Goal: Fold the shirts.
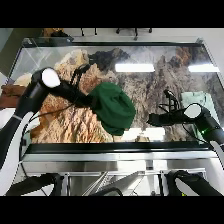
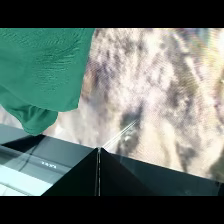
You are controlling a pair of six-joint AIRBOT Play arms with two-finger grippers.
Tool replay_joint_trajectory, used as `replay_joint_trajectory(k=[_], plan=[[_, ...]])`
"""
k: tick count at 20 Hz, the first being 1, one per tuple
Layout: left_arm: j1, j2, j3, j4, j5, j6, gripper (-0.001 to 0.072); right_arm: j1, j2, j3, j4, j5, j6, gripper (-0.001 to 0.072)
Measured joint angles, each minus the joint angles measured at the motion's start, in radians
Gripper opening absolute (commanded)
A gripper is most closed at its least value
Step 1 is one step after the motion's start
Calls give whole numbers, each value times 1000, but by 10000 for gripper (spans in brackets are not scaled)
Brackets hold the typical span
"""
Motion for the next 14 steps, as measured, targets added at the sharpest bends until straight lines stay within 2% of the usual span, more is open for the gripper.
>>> replay_joint_trajectory(k=[3,8,9,13,14], plan=[[35,68,-275,-102,168,42,700,0,0,0,8,0,0,24],[-7,20,-574,-465,418,282,699,0,-18,0,29,-13,0,25],[-25,-8,-591,-517,447,319,668,0,-27,0,35,-14,0,24],[-76,-128,-586,-626,486,401,187,0,-62,0,66,-21,0,24],[-79,-148,-574,-637,489,411,104,0,-66,0,70,-21,-1,24]])
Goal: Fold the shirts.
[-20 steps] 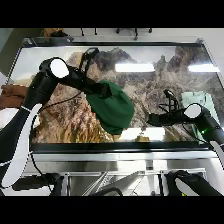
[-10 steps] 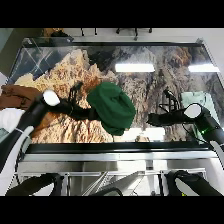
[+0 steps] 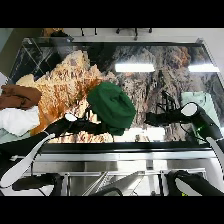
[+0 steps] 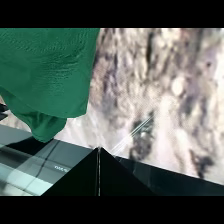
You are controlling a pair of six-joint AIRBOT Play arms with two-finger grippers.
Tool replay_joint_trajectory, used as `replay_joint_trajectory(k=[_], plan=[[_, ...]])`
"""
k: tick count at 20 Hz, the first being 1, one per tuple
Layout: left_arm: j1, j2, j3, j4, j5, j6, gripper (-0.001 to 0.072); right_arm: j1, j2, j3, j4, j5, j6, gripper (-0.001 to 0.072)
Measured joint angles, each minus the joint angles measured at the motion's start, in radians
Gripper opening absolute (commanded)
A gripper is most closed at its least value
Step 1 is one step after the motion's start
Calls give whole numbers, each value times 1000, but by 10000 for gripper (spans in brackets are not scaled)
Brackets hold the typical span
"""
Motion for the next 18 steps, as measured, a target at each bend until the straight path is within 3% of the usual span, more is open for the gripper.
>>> replay_joint_trajectory(k=[3,5,6,8,13,14,15,16,18], plan=[[20,-31,41,-23,0,19,99,0,-6,0,10,0,-23,29],[47,-40,64,-27,-11,26,16,0,-8,0,15,-2,-31,30],[63,-42,71,-28,-31,33,16,0,-9,0,16,-3,-38,53],[98,-31,75,-11,-87,44,15,0,-10,0,17,-10,-48,435],[208,90,-8,48,-162,55,21,0,-24,0,27,-60,-72,455],[222,113,-35,54,-163,56,164,0,-29,0,33,-65,-72,455],[230,130,-58,55,-166,58,578,0,-32,0,37,-69,-75,455],[231,145,-79,57,-165,62,664,0,-35,0,40,-73,-76,454],[220,160,-106,61,-143,64,652,0,-38,0,42,-78,-76,455]])
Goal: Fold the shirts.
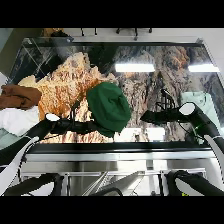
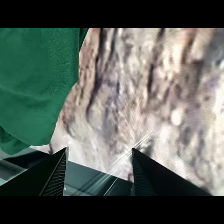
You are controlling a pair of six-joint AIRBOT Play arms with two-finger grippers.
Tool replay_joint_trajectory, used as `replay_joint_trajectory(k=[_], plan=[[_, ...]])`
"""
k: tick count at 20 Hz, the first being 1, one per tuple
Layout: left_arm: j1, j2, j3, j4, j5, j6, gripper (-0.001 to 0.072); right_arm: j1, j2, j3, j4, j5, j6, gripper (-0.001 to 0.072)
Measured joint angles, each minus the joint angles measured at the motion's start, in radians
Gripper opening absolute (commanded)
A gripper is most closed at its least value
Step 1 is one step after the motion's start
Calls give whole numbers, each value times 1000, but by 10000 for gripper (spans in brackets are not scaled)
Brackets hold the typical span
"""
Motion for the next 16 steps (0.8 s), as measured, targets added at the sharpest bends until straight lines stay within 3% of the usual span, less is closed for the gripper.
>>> replay_joint_trajectory(k=[9,10,11,12,16], plan=[[-66,-3,-26,-2,182,-22,650,0,-3,0,4,-3,-3,454],[-77,-19,-22,-18,193,-26,607,0,-3,0,4,-5,-3,454],[-91,-43,-11,-35,203,-27,282,0,-3,0,4,-10,-3,454],[-105,-71,3,-33,215,-28,17,0,-3,0,4,-18,-3,455],[-138,-170,110,-21,142,-26,10,0,-16,1,4,-85,-24,466]])
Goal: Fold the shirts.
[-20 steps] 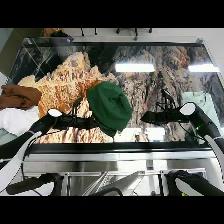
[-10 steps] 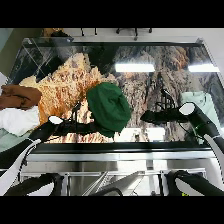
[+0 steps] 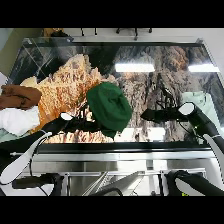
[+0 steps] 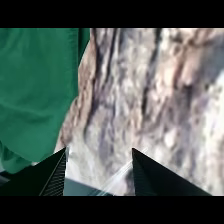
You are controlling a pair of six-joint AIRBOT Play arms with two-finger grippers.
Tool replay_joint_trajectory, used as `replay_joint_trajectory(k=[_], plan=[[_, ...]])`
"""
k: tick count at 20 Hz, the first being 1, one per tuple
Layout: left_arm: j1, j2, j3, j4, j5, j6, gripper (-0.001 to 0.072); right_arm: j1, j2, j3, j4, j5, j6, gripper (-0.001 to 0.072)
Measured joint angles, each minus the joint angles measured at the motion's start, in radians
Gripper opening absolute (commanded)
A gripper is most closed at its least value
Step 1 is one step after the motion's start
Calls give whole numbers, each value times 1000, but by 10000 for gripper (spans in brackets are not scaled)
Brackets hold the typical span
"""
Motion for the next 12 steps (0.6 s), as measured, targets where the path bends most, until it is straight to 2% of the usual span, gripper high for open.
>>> replay_joint_trajectory(k=[1,2,3,8,12], plan=[[6,-6,27,13,-33,-1,11,0,-13,6,0,-26,-17,489],[17,-4,47,35,-64,-7,10,0,-31,19,2,-45,-32,575],[33,8,65,72,-96,-28,10,0,-56,38,4,-61,-45,593],[197,111,125,424,-284,-138,11,0,-260,238,51,-64,-85,593],[379,149,146,578,-349,-153,11,2,-423,344,219,-21,-200,593]])
